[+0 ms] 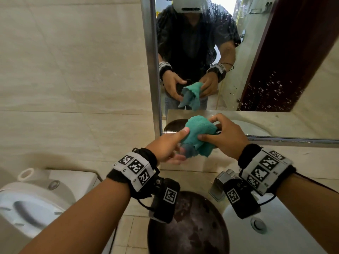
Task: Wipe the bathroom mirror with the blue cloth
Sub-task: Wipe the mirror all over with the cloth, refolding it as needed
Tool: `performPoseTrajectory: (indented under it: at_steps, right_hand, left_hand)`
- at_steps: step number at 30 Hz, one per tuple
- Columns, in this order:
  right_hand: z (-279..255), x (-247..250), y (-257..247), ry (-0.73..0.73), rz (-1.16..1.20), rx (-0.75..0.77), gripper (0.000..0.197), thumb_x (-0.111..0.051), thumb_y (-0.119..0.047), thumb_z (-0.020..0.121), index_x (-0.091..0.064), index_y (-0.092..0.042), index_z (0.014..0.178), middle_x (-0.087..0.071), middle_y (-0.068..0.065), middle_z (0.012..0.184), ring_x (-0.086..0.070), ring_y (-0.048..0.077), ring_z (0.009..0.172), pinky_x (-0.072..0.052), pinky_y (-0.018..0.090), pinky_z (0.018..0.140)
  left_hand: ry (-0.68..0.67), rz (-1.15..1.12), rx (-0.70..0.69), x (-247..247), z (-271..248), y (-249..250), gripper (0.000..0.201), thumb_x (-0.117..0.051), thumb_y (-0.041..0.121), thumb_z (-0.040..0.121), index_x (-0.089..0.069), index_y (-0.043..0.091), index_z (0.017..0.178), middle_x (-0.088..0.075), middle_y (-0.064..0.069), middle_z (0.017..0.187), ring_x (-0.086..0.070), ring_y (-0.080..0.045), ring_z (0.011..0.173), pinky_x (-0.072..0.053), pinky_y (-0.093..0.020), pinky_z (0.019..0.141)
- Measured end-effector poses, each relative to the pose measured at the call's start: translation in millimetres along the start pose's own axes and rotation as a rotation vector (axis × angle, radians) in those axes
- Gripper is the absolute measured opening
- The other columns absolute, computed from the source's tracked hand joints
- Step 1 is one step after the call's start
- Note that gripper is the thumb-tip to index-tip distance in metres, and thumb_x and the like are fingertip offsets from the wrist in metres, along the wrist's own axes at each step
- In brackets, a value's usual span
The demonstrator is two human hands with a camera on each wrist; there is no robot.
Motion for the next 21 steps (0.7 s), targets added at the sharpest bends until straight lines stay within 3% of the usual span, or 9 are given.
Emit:
performPoseTrajectory:
  at_steps: [3, 5, 8, 10, 12, 16, 19, 21]
  right_hand:
    - [1.4, -17.2, -2.8, -0.129, 0.107, 0.009, 0.021, -0.07, -0.034, 0.08, -0.058, -0.027, 0.095, -0.067, 0.0, 0.095, -0.065, 0.018, 0.089, -0.056, 0.036, 0.078]
    - [1.2, -24.6, -7.8, -0.186, 0.145, 0.014, 0.017, -0.062, -0.033, 0.086, -0.061, -0.021, 0.097, -0.067, 0.002, 0.096, -0.064, 0.02, 0.091, -0.054, 0.026, 0.077]
    - [10.5, -20.0, -9.0, -0.11, 0.085, 0.024, 0.025, -0.067, -0.029, 0.083, -0.057, -0.02, 0.103, -0.053, 0.0, 0.109, -0.055, 0.014, 0.094, -0.046, 0.012, 0.07]
    - [15.2, -26.4, -2.5, -0.16, 0.268, -0.054, 0.039, -0.07, -0.023, 0.08, -0.049, -0.023, 0.113, -0.05, 0.002, 0.119, -0.057, 0.015, 0.1, -0.052, 0.021, 0.074]
    - [15.6, -34.7, 1.6, -0.219, 0.424, -0.125, 0.045, -0.069, -0.017, 0.081, -0.046, -0.023, 0.119, -0.055, 0.006, 0.117, -0.062, 0.021, 0.1, -0.057, 0.034, 0.071]
    - [25.8, -20.2, -0.2, -0.085, 0.326, -0.021, 0.036, -0.071, -0.013, 0.08, -0.055, -0.021, 0.111, -0.062, 0.008, 0.108, -0.065, 0.019, 0.093, -0.058, 0.035, 0.068]
    - [33.8, 0.6, -6.8, 0.014, 0.132, 0.094, 0.03, -0.071, -0.017, 0.08, -0.057, -0.032, 0.102, -0.063, -0.003, 0.102, -0.062, 0.016, 0.095, -0.057, 0.039, 0.076]
    - [37.7, 21.5, -17.2, 0.135, -0.003, 0.164, 0.03, -0.07, -0.018, 0.081, -0.057, -0.034, 0.103, -0.058, -0.008, 0.104, -0.056, 0.011, 0.095, -0.052, 0.029, 0.082]
  left_hand:
    - [-0.069, -0.285, 0.008, -12.0, 6.0, 5.1, 0.04, -0.045, 0.047, 0.095, -0.056, 0.015, 0.117, -0.066, -0.01, 0.107, -0.066, -0.025, 0.099, -0.054, -0.038, 0.086]
    - [-0.024, -0.331, -0.069, -7.2, 14.8, 16.0, 0.035, -0.047, 0.036, 0.097, -0.056, 0.011, 0.119, -0.065, -0.014, 0.114, -0.065, -0.025, 0.1, -0.053, -0.039, 0.087]
    - [0.119, -0.253, -0.152, 8.3, 24.4, 24.2, 0.031, -0.054, 0.026, 0.095, -0.053, 0.006, 0.118, -0.063, -0.019, 0.114, -0.064, -0.029, 0.095, -0.053, -0.042, 0.084]
    - [0.131, -0.211, -0.197, 10.0, 29.3, 28.0, 0.027, -0.057, 0.026, 0.093, -0.054, 0.01, 0.115, -0.063, -0.018, 0.114, -0.064, -0.031, 0.099, -0.053, -0.047, 0.087]
    - [0.148, -0.133, -0.26, 10.6, 31.6, 35.0, 0.024, -0.058, 0.027, 0.092, -0.055, 0.015, 0.112, -0.064, -0.013, 0.111, -0.064, -0.028, 0.1, -0.053, -0.048, 0.089]
    - [0.227, 0.145, -0.429, 14.9, 32.0, 55.9, 0.02, -0.059, 0.026, 0.091, -0.055, 0.022, 0.11, -0.06, 0.003, 0.103, -0.062, -0.016, 0.097, -0.054, -0.042, 0.087]
    - [0.241, 0.349, -0.526, 17.3, 31.7, 66.7, 0.034, -0.063, 0.024, 0.089, -0.052, 0.025, 0.121, -0.057, 0.005, 0.116, -0.056, -0.011, 0.105, -0.052, -0.029, 0.088]
    - [0.363, 0.54, -0.628, 29.8, 25.4, 82.1, 0.045, -0.065, 0.025, 0.087, -0.049, 0.025, 0.129, -0.051, 0.005, 0.13, -0.049, -0.008, 0.115, -0.042, -0.02, 0.093]
Point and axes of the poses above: each hand's wrist, its own z-axis towards the middle knuckle, its own x-axis out of the back of the hand, y = z × x, the point moved 9 cm from there along z, towards the middle knuckle
